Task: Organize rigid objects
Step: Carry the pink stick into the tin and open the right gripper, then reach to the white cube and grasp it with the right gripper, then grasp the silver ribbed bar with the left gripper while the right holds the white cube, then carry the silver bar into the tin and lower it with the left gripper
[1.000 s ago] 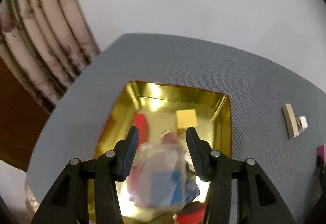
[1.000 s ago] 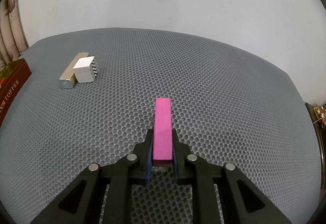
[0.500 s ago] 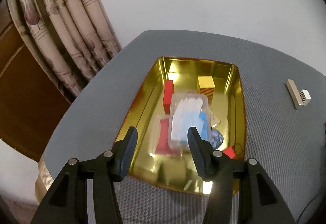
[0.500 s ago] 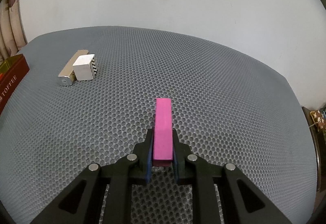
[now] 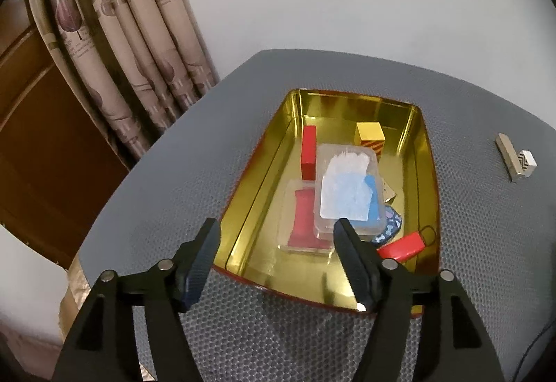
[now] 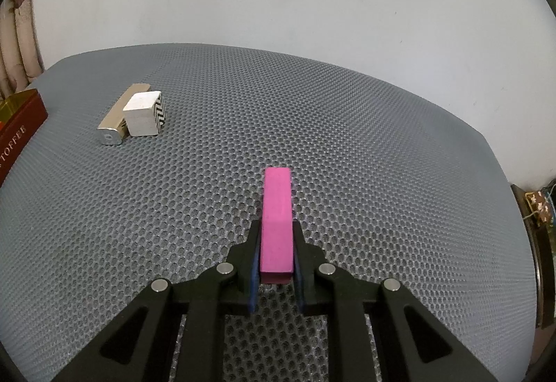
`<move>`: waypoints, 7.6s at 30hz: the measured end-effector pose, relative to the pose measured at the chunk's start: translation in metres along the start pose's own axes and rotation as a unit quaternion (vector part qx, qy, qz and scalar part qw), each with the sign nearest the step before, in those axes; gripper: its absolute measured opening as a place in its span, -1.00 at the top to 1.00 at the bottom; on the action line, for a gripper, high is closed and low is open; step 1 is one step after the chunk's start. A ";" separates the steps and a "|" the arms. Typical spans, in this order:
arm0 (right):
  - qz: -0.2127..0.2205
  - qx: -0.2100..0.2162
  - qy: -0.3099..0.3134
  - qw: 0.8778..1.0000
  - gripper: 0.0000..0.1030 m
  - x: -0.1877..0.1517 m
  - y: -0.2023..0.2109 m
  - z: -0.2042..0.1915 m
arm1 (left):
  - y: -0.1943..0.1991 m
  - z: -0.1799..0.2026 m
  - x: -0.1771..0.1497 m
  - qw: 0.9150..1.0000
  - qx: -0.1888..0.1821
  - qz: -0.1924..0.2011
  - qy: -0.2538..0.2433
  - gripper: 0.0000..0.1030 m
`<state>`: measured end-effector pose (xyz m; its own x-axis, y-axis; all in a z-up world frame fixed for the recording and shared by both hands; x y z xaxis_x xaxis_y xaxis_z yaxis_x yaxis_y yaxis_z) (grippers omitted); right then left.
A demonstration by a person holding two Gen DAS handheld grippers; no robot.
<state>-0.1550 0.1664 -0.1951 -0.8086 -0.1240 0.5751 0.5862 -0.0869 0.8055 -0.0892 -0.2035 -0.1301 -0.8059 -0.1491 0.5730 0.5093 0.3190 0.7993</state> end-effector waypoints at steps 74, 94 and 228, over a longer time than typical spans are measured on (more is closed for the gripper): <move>-0.006 0.228 0.166 0.959 0.64 0.093 0.049 -0.378 | -0.026 -0.096 -0.011 0.977 0.075 -0.068 0.187 -0.49; 0.029 0.200 0.113 0.973 0.29 0.087 0.087 -0.278 | -0.023 -0.088 -0.008 0.982 0.078 -0.058 0.163 -0.50; -0.003 0.034 -0.055 0.998 0.40 0.017 -0.003 0.006 | 0.025 0.247 0.010 0.976 -0.142 0.010 -0.163 0.49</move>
<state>-0.1710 0.1702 -0.1867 -0.8152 -0.0144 0.5790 0.5791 -0.0206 0.8150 -0.1591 0.0342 -0.1486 -0.8241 0.1757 0.5385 0.5524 0.0388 0.8327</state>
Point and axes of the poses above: each gripper's, at about its wrist camera, not at the fingertips, and y roughly against the way its jaws point, z to its right, x to its top, the point moved 7 cm from there along -y, roughly the way its jaws point, and after that the axes turned 4 degrees about -z, right-handed, at the moved point
